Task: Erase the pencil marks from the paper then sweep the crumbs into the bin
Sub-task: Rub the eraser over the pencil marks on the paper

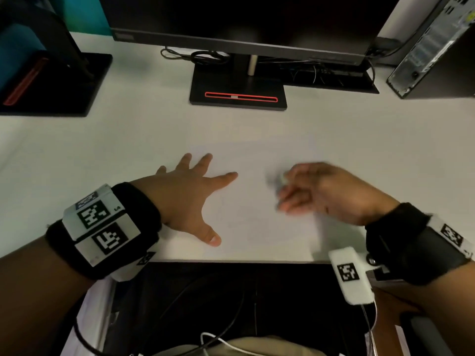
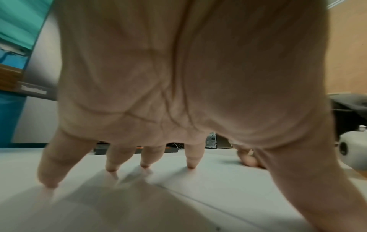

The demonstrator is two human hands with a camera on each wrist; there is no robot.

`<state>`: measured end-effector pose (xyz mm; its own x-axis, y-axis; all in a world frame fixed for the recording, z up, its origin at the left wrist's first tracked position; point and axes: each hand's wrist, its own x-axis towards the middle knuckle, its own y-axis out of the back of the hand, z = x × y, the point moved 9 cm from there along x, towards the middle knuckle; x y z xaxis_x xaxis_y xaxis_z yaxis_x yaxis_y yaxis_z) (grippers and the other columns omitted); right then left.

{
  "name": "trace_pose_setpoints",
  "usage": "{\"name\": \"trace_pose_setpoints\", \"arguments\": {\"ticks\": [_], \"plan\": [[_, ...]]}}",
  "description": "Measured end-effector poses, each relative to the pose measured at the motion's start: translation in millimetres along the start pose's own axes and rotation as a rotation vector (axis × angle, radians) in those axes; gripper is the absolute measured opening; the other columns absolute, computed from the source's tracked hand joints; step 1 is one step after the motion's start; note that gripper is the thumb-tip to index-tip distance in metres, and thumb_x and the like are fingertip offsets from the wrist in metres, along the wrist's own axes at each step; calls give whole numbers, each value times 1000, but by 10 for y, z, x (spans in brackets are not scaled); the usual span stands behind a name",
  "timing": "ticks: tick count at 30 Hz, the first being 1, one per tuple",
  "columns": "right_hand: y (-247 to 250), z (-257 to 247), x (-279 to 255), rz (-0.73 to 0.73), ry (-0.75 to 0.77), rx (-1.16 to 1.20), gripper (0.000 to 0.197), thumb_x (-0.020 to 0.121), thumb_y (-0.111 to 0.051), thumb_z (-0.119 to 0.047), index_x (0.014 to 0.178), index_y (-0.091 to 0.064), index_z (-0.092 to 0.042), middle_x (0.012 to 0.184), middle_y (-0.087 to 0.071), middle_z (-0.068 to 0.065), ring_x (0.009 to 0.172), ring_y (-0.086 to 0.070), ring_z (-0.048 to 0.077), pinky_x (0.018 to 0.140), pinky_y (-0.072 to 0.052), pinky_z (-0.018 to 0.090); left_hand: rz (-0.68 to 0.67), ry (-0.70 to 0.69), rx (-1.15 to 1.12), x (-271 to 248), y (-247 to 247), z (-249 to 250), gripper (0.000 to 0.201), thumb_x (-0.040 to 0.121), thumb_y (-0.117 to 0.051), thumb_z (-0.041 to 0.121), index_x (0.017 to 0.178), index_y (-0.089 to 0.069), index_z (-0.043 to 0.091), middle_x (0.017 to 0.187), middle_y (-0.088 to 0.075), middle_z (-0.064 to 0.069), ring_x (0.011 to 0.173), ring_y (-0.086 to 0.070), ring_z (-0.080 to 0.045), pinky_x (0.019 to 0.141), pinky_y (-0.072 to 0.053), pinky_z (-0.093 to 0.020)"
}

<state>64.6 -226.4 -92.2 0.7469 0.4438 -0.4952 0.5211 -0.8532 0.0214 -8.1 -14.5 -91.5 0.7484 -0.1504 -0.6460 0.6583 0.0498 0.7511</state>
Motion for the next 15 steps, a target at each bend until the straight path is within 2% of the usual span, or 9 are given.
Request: {"name": "trace_pose_setpoints", "arguments": {"ticks": [2,3,4,7,8,9,10,13,15], "plan": [[469,-215,38,374,162,11,17,104,-53,-17,91,-60,-8,88,-64,18,72,-68,31,65,-60,35,-3,0,-9,-6,-5,-4,127,63,-74,77,145,22,61,160,35,4,148,29,-30,119,-1,-63],[569,-292,21,454,209,-33,21,104,-54,-20,88,-60,-9,85,-64,17,69,-66,30,63,-59,36,-3,0,-12,-5,-10,-3,127,63,-75,77,145,21,61,160,35,4,147,30,-30,119,-1,-63],[540,-328,14,437,214,-90,24,104,-55,-22,85,-60,-8,81,-64,17,66,-64,30,60,-56,37,-1,-1,-14,-2,-8,-7,128,63,-75,77,145,21,60,160,35,4,147,30,-30,119,0,-63],[-55,-149,-56,20,47,-505,31,104,-54,-25,82,-60,-5,70,-67,13,55,-62,25,52,-51,34,-11,-1,-8,-4,-18,-5,128,63,-74,77,145,22,60,160,35,3,147,30,-32,119,-1,-65],[-199,-64,-96,-94,-2,-675,34,104,-54,-28,79,-60,-6,69,-68,9,53,-62,21,53,-52,34,-13,0,-3,4,-18,-2,128,63,-74,78,145,23,60,160,35,3,147,30,-32,118,-1,-65],[-248,-28,-100,-143,-15,-808,36,103,-54,-31,76,-60,-8,67,-68,5,51,-61,19,54,-53,32,-14,1,2,9,-18,-3,128,63,-74,78,145,23,60,160,36,3,147,30,-33,119,-2,-65],[-227,-49,-74,-134,-6,-887,38,103,-53,-33,74,-60,-9,65,-67,3,50,-60,18,54,-52,32,-16,2,6,11,-19,-5,128,63,-73,78,144,24,60,159,36,2,147,29,-33,119,-2,-65],[7,-243,16,16,53,-993,42,103,-52,-36,70,-59,-10,61,-67,2,48,-58,17,53,-51,33,-16,0,14,15,-18,-7,129,62,-73,79,144,24,59,159,36,2,147,30,-34,118,-3,-65],[-45,-271,-9,1,108,-1099,41,103,-51,-38,74,-58,-10,67,-69,3,54,-61,17,58,-52,35,-21,-1,20,18,-21,-7,129,62,-73,79,144,25,59,159,37,2,146,30,-35,117,-4,-65]]}}
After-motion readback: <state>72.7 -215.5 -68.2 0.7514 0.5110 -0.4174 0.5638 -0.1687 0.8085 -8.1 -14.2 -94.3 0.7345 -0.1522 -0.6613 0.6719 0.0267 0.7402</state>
